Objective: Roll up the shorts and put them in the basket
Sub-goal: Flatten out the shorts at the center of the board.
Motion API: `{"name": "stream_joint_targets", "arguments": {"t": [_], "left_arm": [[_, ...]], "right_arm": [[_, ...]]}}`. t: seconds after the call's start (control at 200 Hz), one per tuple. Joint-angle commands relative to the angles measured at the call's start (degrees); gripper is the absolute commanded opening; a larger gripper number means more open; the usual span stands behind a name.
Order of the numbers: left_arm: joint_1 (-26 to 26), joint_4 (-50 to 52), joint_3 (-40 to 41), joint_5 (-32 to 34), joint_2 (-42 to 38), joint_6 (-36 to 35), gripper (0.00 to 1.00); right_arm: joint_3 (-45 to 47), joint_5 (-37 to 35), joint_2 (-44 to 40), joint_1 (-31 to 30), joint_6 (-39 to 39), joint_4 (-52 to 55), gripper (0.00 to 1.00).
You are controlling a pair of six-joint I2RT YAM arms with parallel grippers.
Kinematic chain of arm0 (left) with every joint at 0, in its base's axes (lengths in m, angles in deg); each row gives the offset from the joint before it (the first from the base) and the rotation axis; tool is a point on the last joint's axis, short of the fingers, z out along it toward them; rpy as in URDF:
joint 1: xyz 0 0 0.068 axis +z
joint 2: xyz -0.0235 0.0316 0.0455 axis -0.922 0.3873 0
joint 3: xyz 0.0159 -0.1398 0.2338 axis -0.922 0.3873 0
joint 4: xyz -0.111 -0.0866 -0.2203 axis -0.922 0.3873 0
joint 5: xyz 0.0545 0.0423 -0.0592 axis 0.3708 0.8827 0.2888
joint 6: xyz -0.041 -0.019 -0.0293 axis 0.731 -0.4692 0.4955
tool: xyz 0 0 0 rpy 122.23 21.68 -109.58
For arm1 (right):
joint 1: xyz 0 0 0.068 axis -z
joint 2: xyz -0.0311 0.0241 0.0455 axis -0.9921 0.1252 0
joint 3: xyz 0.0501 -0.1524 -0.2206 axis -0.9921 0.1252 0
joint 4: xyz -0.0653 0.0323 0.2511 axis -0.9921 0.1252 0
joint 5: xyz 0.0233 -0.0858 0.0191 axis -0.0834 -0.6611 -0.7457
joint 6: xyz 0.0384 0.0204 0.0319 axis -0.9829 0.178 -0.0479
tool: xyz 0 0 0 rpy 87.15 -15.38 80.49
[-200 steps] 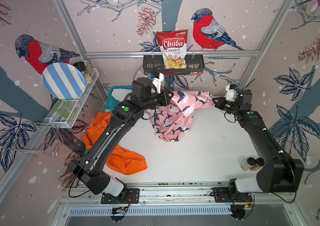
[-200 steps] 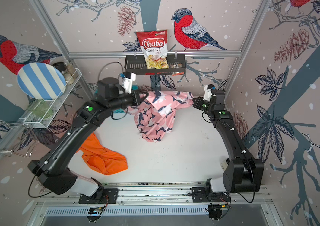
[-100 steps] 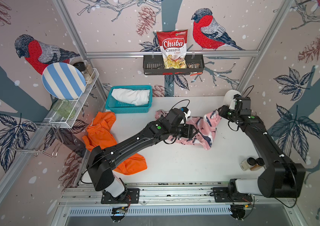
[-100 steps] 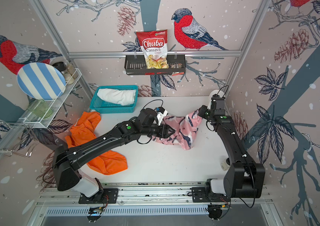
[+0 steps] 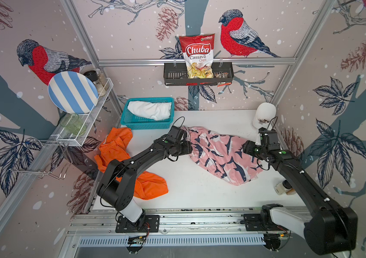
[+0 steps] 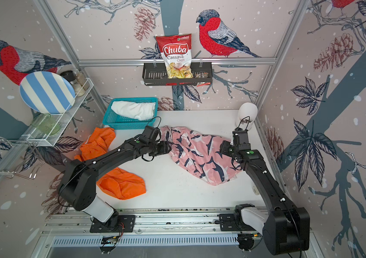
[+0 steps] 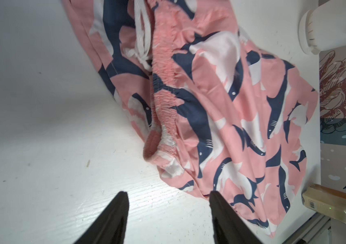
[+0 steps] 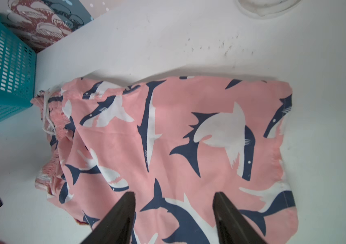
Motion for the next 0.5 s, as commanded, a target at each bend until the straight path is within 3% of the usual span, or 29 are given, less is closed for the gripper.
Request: {"name": "stream_joint_targets", "arguments": {"t": [0.0, 0.11, 0.215, 0.395, 0.495], "left_arm": [[1.27, -7.65, 0.17, -5.88, 4.12, 0.61, 0.62], [1.96, -9.48, -0.50, -7.46, 8.73, 0.47, 0.60], [2.51, -12.36, -0.21, -10.62, 11.26, 1.25, 0.50], [2.64, -14.18, 0.12, -12.15, 11.15, 1.82, 0.16], [3.12, -13.63, 0.70, -11.82, 8.93, 1.56, 0.03]], "right_arm": [[0.99, 0.18, -1.09, -0.93, -1.28, 0.14, 0.63], [1.18, 0.12, -1.96, -1.47, -1.44, 0.97, 0.63], [1.19, -0.17, -2.88, -1.87, -1.61, 1.54, 0.63], [1.75, -0.37, -4.15, -2.45, -2.43, 1.59, 0.62], [2.26, -0.08, -3.64, -3.20, -2.59, 1.26, 0.62]]}}
